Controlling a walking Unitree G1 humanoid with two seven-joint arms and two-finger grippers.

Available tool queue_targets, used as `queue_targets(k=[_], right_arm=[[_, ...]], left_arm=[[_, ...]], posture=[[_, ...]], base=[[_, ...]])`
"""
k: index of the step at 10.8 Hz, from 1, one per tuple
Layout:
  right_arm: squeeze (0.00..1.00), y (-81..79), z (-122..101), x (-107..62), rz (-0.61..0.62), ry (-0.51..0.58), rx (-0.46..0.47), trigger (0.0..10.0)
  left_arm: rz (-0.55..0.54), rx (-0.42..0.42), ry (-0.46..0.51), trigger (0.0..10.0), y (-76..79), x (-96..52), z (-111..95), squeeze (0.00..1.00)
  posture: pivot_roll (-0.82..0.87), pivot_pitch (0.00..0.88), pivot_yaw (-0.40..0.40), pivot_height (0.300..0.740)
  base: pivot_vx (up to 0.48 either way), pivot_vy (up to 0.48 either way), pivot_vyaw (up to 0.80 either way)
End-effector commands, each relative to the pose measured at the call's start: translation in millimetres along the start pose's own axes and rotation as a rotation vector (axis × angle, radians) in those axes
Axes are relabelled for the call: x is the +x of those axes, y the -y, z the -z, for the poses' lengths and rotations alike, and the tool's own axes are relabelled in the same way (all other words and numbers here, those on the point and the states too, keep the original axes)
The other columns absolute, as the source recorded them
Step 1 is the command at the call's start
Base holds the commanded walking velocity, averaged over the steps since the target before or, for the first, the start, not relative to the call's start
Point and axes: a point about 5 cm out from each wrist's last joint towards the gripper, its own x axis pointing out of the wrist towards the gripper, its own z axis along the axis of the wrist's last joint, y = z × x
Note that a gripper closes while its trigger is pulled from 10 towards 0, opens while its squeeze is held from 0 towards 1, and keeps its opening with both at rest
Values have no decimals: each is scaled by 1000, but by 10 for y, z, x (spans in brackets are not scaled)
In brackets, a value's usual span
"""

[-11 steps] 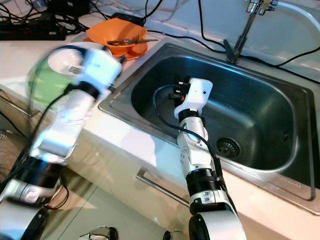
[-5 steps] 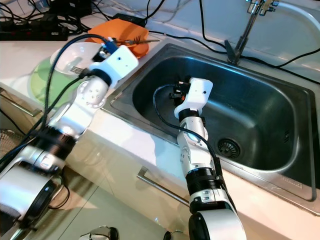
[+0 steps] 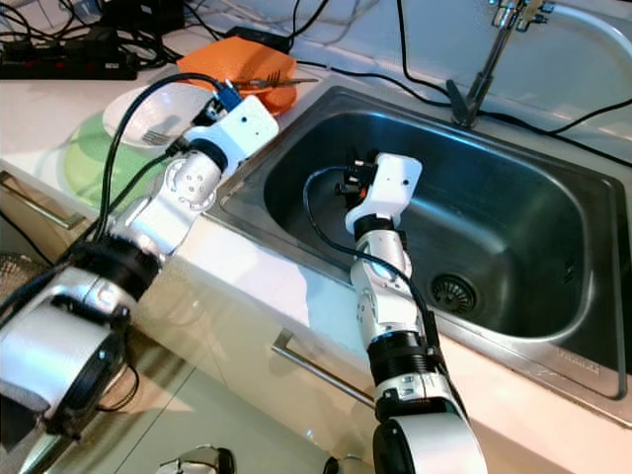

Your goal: Kitchen organization

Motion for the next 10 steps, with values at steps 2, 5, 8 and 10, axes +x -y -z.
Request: queue_targets(k=[2,5,8,10], right_arm=[[0,28,17,-14,18,0,-1,10000],[0,40,17,-19,25,1,-3,10000],[0,39,17,-13,25,2,-3,10000],[0,33,22,-17,23,1,-2,10000]], left_arm=[[-4,33,-14,10000,-49,56,-33,0],[0,49,-40,2314,-53,68,37,0],[-1,58,-35,0,-47,70,53,0],[-3,63,-32,0,-45,68,62,0]], posture=[[70,74,-7,740],[65,71,-3,740],[69,66,-3,740],[68,58,-1,740]], base=[[0,0,0],[0,0,0],[0,0,0],[0,0,0]])
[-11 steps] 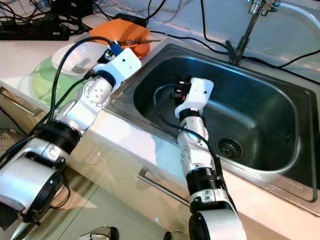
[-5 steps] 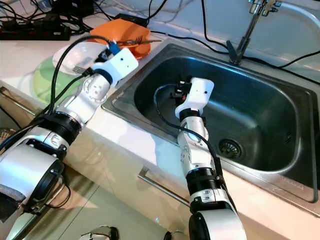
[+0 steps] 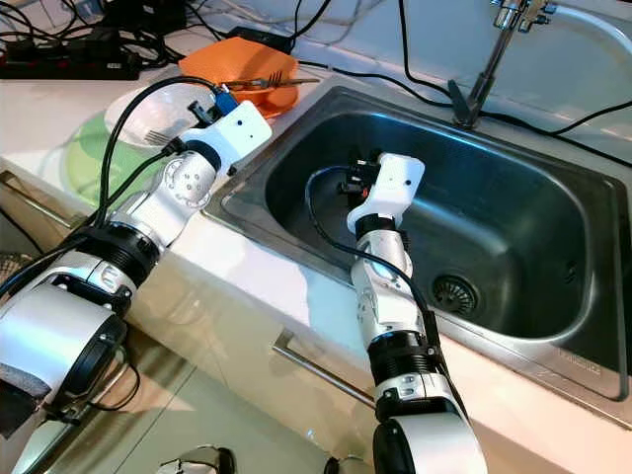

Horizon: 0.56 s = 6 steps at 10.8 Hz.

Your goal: Kitchen organization

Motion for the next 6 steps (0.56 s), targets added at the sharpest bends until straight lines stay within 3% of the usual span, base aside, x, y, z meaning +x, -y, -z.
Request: queue_targets(k=[1,6], right_arm=[[0,22,33,-19,11,-9,-5,10000],[0,41,41,-31,23,-9,0,10000]], left_arm=[[-8,22,28,0,-32,26,-82,0],[-22,52,45,0,-27,28,-106,0]], posture=[[65,55,1,740],[65,59,0,740]], base=[[0,0,0],[0,0,0]])
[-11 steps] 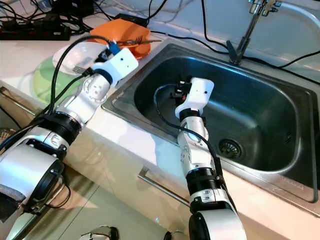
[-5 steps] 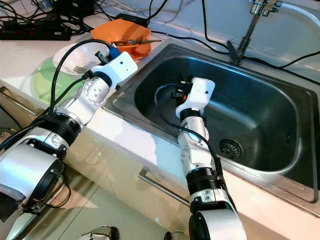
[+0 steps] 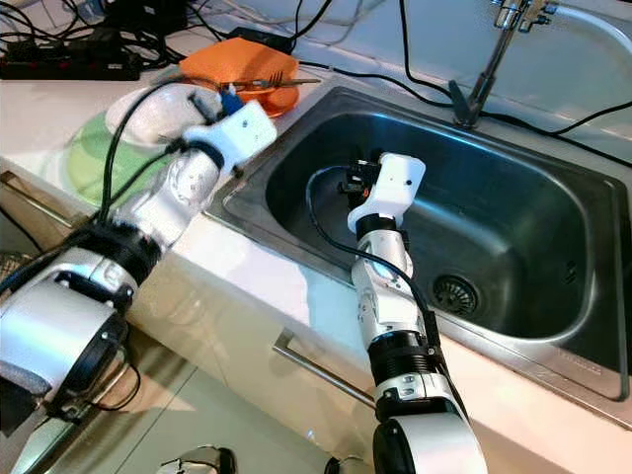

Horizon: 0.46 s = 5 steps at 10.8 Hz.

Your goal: Kitchen organization

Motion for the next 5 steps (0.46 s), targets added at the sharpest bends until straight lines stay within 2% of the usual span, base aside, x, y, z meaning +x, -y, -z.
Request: queue_targets(k=[1,3,5], right_arm=[[0,40,46,-32,21,-13,-1,10000],[0,45,52,-35,23,-16,0,10000],[0,50,54,-39,25,-18,3,10000]], left_arm=[[-5,11,5,0,-10,6,-14,0],[-26,51,7,0,-38,6,-8,0],[-109,215,56,0,-214,30,-103,0]], posture=[[66,62,-1,740],[66,65,-3,740],[69,74,-8,740]], base=[[0,0,0],[0,0,0],[0,0,0]])
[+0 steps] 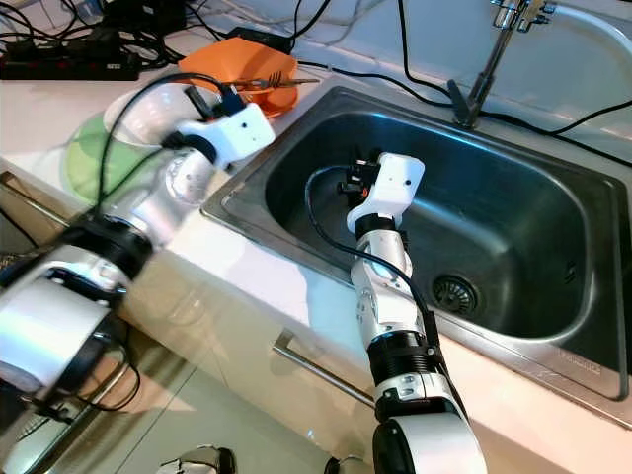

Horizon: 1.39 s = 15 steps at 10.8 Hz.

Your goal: Kitchen organization

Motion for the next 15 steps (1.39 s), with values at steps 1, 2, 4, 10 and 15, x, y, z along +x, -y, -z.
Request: queue_targets(k=[1,2,4,10,15], right_arm=[[0,43,60,-39,22,-21,4,10000],[0,39,63,-39,22,-23,5,10000],[0,29,73,-43,19,-27,8,10000],[0,39,63,-40,24,-21,9,10000],[0,-11,48,-38,17,-23,59,10000]], left_arm=[[-137,96,93,0,-284,73,-221,0],[-288,115,173,10000,-528,60,-361,0],[-439,-74,357,10000,-800,-66,-637,0],[-291,-1677,586,10000,-1059,-244,-654,0],[-99,-2605,497,10000,-317,-319,-242,0]], posture=[[72,76,-9,740],[74,77,-10,740],[76,77,-10,740],[72,69,-8,740],[57,76,-11,740]], base=[[0,0,0],[0,0,0],[0,0,0],[0,0,0],[0,0,0]])
